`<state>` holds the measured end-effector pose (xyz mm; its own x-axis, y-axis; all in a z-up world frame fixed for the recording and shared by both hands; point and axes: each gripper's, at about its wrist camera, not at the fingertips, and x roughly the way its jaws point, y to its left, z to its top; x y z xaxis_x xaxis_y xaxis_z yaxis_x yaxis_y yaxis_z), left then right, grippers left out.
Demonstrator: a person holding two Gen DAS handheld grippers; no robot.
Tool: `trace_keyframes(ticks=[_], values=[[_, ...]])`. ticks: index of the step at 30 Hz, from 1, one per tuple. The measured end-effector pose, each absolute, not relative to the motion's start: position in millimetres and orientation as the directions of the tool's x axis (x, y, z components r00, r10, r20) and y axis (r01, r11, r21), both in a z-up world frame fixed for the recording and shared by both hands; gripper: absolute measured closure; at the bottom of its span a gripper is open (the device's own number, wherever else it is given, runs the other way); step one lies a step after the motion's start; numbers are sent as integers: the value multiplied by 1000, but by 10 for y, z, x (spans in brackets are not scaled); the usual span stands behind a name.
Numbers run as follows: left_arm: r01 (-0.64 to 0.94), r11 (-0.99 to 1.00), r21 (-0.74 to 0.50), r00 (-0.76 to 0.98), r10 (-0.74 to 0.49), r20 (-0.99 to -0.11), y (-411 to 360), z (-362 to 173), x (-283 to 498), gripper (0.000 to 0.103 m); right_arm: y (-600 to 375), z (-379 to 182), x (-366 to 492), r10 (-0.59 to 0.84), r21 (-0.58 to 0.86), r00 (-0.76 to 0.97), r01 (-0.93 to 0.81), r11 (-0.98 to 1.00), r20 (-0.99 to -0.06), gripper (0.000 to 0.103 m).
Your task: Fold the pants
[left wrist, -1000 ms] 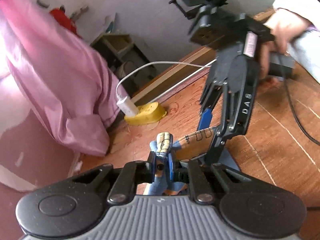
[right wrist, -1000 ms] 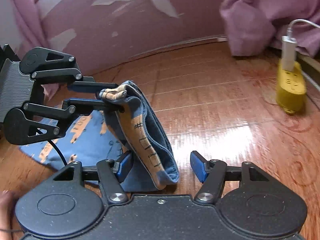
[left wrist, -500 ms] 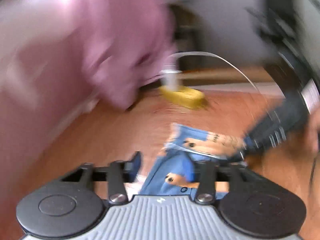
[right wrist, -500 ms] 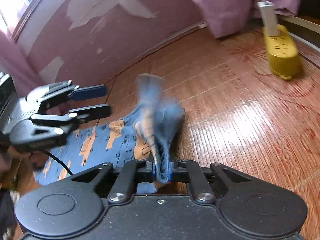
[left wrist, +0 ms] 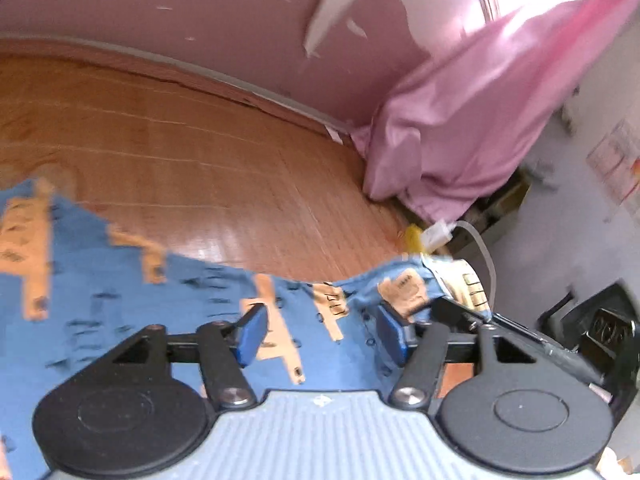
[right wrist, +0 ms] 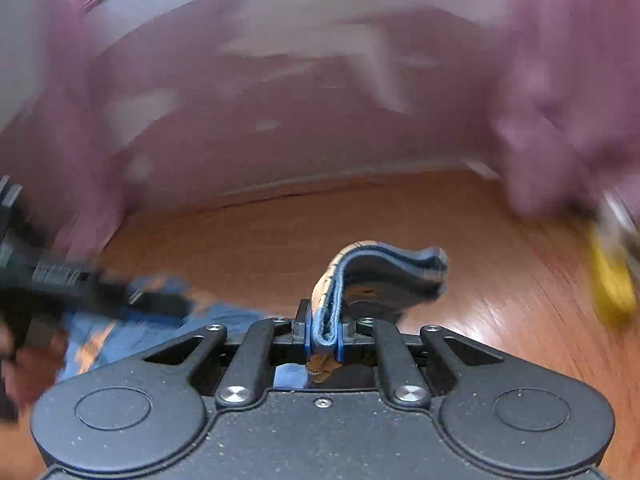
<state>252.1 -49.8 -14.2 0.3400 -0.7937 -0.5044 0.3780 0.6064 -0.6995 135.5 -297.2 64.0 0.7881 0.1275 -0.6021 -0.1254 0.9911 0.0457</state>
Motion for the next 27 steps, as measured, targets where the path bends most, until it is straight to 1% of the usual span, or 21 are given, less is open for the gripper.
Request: trace_keyframes(ticks=[2,4,5,8,10,12,13,16,17,18,19,20,21,22,23,24,25,27], values=[[355,582,-732,342,-809,-477,-209,-202,2533,29,-2478,600,1380,180,-35,755,-259,965,-631,92],[320,547,-773,333,-829,-449,51,-324,2542,24,-2106,453,1381,200,-90,709,-349,933,-676,92],[305,532,-790,325,-838,-439,122,-394,2550,20,-1936,329,1378,203,-111,686,-385,916,-699,92],[246,523,-816,319,-839,-441,276,-634,2580,19,-1618,-62,1375,201,-126,626,-438,890,-754,92],[212,528,-822,313,-834,-455,306,-760,2593,19,-1528,-213,1364,183,-152,623,-445,882,-760,91],[212,522,-826,305,-839,-451,301,-808,2600,19,-1455,-252,1339,162,-193,645,-444,875,-747,88],[225,520,-824,299,-842,-450,273,-798,2617,19,-1425,-253,1329,158,-206,649,-448,870,-744,84],[214,523,-825,287,-841,-459,214,-790,2687,19,-1403,-258,1269,162,-218,653,-461,860,-739,69],[209,544,-813,286,-829,-481,196,-783,2699,22,-1408,-261,1228,155,-224,657,-455,862,-738,64],[204,575,-793,286,-809,-513,158,-777,2722,31,-1403,-270,1199,144,-230,659,-447,864,-738,62],[199,599,-775,287,-792,-538,153,-770,2718,37,-1420,-311,1212,130,-236,657,-438,868,-742,59],[191,623,-759,287,-775,-563,130,-770,2725,48,-1435,-325,1213,123,-232,653,-430,873,-748,59],[185,641,-745,285,-761,-584,99,-762,2736,57,-1440,-340,1209,123,-221,651,-421,880,-749,59],[180,659,-731,285,-746,-602,75,-752,2739,63,-1478,-335,1204,127,-203,648,-409,890,-751,60],[176,676,-716,285,-731,-620,49,-745,2740,77,-1497,-330,1204,133,-191,649,-404,895,-749,72],[172,691,-702,282,-717,-637,14,-739,2743,87,-1505,-323,1192,132,-193,656,-399,896,-743,81],[169,700,-694,282,-709,-646,-16,-736,2744,89,-1507,-325,1191,129,-203,663,-400,894,-738,88],[171,705,-688,288,-703,-650,-34,-713,2730,92,-1491,-328,1166,126,-218,669,-407,887,-732,89]])
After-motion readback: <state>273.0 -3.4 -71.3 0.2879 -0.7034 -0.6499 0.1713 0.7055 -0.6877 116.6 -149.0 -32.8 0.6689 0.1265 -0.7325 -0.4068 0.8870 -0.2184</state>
